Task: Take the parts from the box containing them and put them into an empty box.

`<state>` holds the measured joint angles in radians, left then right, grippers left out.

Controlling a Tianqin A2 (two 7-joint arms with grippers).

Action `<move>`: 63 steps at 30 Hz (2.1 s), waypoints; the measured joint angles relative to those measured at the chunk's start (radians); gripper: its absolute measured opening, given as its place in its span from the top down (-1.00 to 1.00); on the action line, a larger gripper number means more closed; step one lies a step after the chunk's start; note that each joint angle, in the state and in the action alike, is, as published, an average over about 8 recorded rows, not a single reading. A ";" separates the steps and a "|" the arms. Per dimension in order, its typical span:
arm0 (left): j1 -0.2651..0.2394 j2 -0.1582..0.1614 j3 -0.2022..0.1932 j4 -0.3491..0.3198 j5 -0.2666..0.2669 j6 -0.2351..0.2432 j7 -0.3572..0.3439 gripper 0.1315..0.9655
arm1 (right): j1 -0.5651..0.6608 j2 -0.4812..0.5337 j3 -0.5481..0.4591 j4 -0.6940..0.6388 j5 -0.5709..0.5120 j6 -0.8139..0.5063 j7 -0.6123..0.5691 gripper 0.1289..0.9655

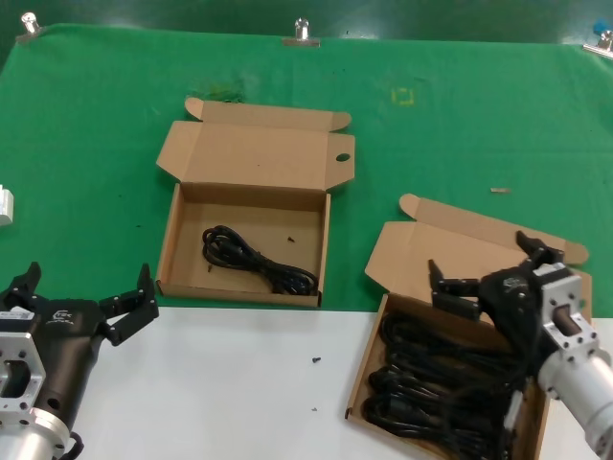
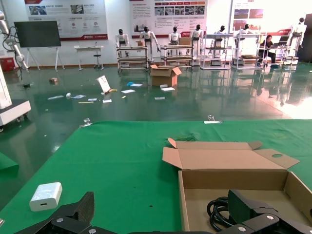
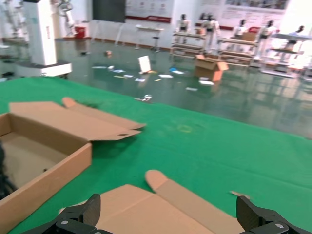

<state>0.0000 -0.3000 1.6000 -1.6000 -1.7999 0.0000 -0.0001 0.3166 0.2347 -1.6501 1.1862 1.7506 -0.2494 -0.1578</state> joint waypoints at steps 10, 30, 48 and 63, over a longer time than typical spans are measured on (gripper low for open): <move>0.000 0.000 0.000 0.000 0.000 0.000 0.000 -1.00 | -0.163 0.034 0.026 0.213 0.026 0.129 0.081 -1.00; 0.000 0.000 0.000 0.000 0.000 0.000 0.000 -1.00 | -0.276 0.057 0.044 0.360 0.043 0.217 0.137 -1.00; 0.000 0.000 0.000 0.000 0.000 0.000 0.000 -1.00 | -0.276 0.057 0.044 0.360 0.043 0.217 0.137 -1.00; 0.000 0.000 0.000 0.000 0.000 0.000 0.000 -1.00 | -0.276 0.057 0.044 0.360 0.043 0.217 0.137 -1.00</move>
<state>0.0000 -0.3000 1.6000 -1.6000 -1.8000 0.0000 0.0000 0.0410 0.2916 -1.6065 1.5465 1.7936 -0.0322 -0.0203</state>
